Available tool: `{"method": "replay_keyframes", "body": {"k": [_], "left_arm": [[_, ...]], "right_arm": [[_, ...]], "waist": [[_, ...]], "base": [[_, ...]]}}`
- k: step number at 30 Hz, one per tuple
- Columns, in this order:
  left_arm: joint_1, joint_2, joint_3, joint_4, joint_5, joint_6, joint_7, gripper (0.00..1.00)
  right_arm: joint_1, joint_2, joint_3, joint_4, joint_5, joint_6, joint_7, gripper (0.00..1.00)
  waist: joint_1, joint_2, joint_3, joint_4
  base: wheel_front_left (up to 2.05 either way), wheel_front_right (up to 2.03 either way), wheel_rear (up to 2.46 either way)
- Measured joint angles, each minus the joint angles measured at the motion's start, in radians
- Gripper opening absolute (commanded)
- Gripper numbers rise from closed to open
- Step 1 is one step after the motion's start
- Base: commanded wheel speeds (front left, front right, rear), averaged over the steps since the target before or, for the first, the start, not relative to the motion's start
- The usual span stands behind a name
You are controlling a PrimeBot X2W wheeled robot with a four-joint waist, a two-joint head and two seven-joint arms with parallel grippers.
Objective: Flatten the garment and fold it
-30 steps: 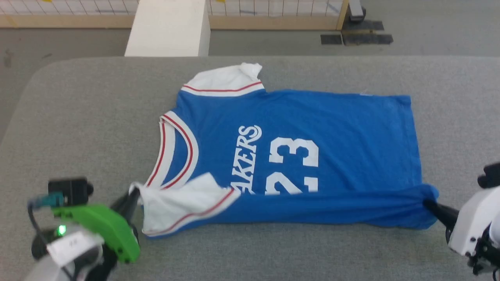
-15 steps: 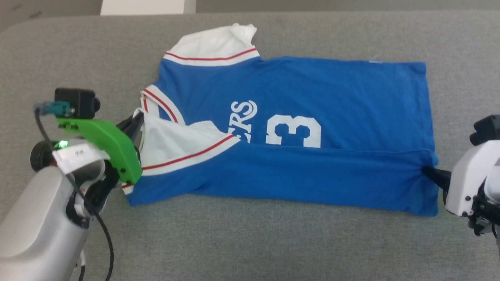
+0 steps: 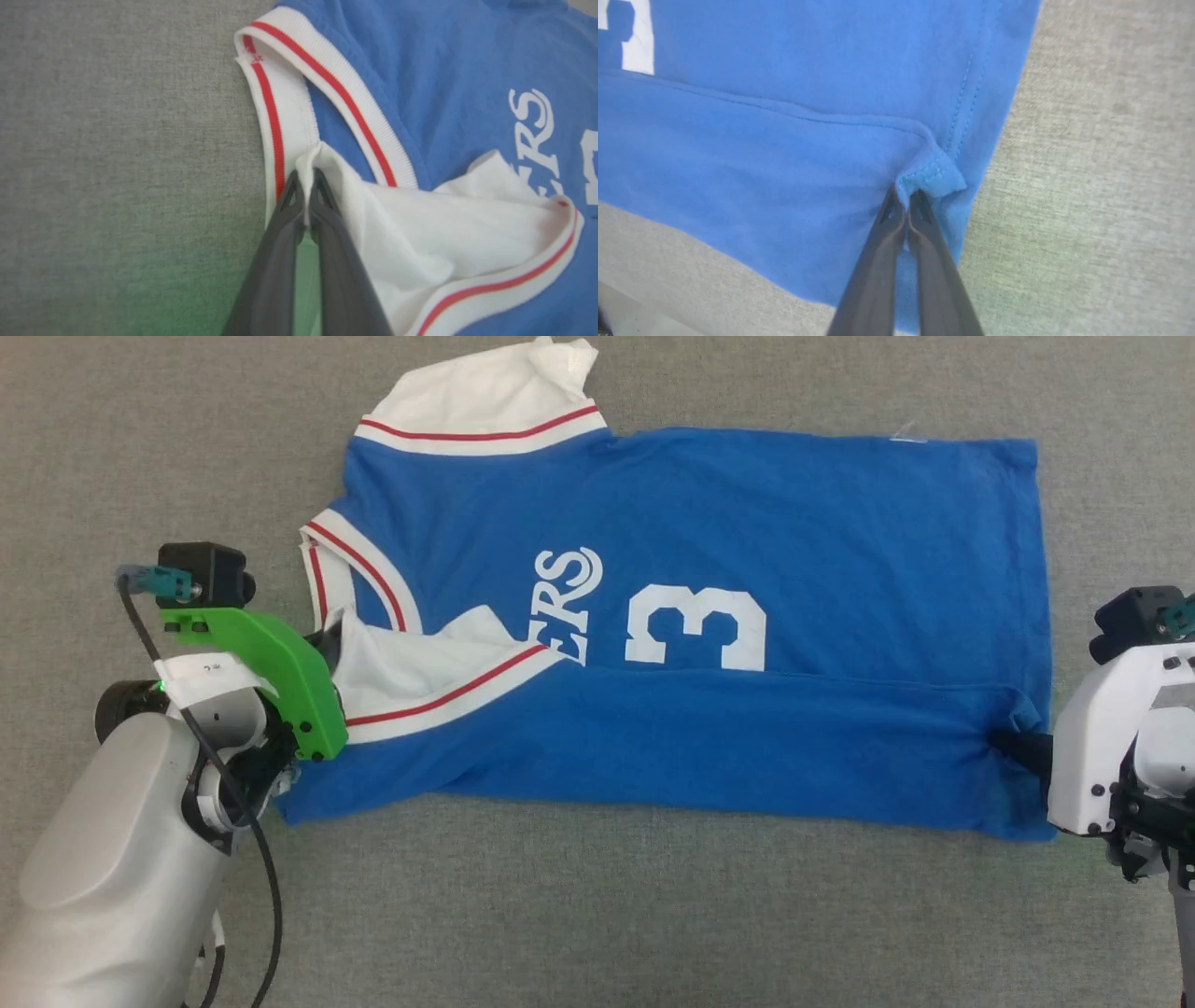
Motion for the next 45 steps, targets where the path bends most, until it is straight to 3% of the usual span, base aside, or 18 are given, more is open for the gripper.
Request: {"method": "replay_keyframes", "body": {"k": [8,13,18,28,38,45], "left_arm": [[0.0,-0.019,0.025,-0.002,-0.013,0.001,-0.052,1.0],[0.009,-0.02,0.08,-0.046,-0.017,0.003,-0.169,1.0],[0.087,-0.013,0.125,-0.103,-0.002,0.003,-0.312,1.0],[0.372,-0.016,0.171,-0.226,0.067,0.054,-0.594,1.0],[0.543,-0.064,0.17,-0.258,0.119,0.084,-0.661,1.0],[0.566,-0.098,0.176,-0.25,0.13,0.085,-0.666,1.0]], "right_arm": [[0.015,0.021,-0.058,-0.01,0.026,0.0,-0.063,1.0],[0.051,0.035,-0.114,-0.059,0.045,0.0,-0.156,1.0],[0.105,0.053,-0.149,-0.118,0.042,0.0,-0.337,1.0],[0.282,0.065,-0.144,-0.15,0.01,0.0,-0.696,1.0],[0.42,0.061,-0.098,-0.094,-0.043,0.0,-0.881,1.0],[0.44,0.059,-0.069,-0.045,-0.063,0.0,-0.904,1.0]], "waist": [[0.0,0.0,-0.06,0.007],[0.0,0.0,-0.123,0.013],[-0.0002,0.0,-0.19,0.017],[-0.0002,0.0,-0.3,0.025],[-0.0002,0.0,-0.349,0.054],[-0.0002,0.0,-0.335,0.049]], "base": [[0.0,0.0,0.0],[0.0,0.0,0.0],[0.0,0.0,0.0],[0.0,0.0,0.0],[0.0,0.0,0.0],[0.0,0.0,0.0]]}}
